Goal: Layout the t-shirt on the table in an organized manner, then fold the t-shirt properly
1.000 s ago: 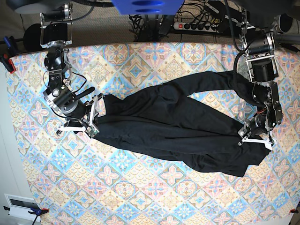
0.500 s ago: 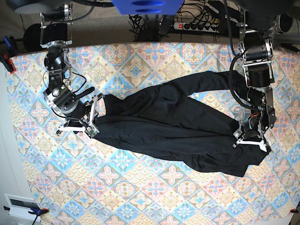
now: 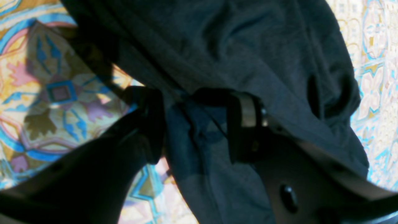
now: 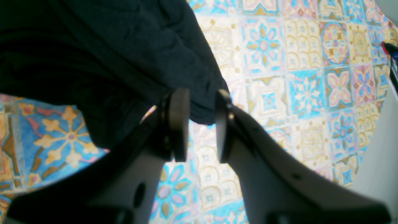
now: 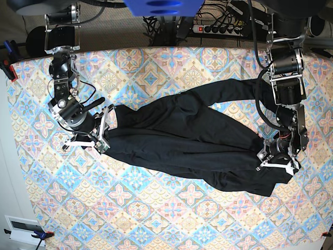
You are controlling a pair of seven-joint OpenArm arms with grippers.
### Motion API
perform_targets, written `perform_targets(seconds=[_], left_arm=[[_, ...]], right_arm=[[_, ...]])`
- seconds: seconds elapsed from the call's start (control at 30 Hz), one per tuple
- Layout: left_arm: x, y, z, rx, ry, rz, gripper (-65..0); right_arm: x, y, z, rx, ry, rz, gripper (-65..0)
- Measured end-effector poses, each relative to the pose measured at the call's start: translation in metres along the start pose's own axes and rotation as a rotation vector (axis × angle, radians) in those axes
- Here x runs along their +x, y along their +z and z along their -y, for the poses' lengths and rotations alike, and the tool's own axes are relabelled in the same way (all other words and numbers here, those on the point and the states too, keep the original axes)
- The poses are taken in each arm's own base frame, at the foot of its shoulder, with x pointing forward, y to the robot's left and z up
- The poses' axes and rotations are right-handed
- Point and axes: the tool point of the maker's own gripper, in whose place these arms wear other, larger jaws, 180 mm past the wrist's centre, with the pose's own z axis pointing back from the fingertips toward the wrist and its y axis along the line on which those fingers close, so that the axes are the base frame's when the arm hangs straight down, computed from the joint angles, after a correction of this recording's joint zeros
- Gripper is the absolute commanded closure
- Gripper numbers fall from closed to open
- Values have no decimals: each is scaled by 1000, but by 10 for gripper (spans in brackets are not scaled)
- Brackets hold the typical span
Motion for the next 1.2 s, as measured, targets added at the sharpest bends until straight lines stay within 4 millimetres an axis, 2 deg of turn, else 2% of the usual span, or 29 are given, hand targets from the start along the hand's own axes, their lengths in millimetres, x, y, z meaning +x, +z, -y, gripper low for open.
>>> perform_targets(seconds=[0.2,0.43,0.77,0.93,1.07,1.2], left_arm=[[10,13,6,-41,36,-5,-289],[16,13,0,-30,50,34,-289],[-4,1,6,-17,-38,28,-289],[-4,2,-7,12,-35,28,-289],[-5,2,-5,5,-32,24,-289],[-1,5,-16,25,-34,30,-289]], right_arm=[[-9,-4,-1,9,-10,-23,-137],[-12,-6,-2,14,-15,-32,-137],[-15,-8,-3,18,-20,-43,-137],[-15,-8,-3,19,-21,-42,-137],[-15,-8,-3,19,-21,-42,-137],[-15,-8,-3,18,-20,-43,-137]])
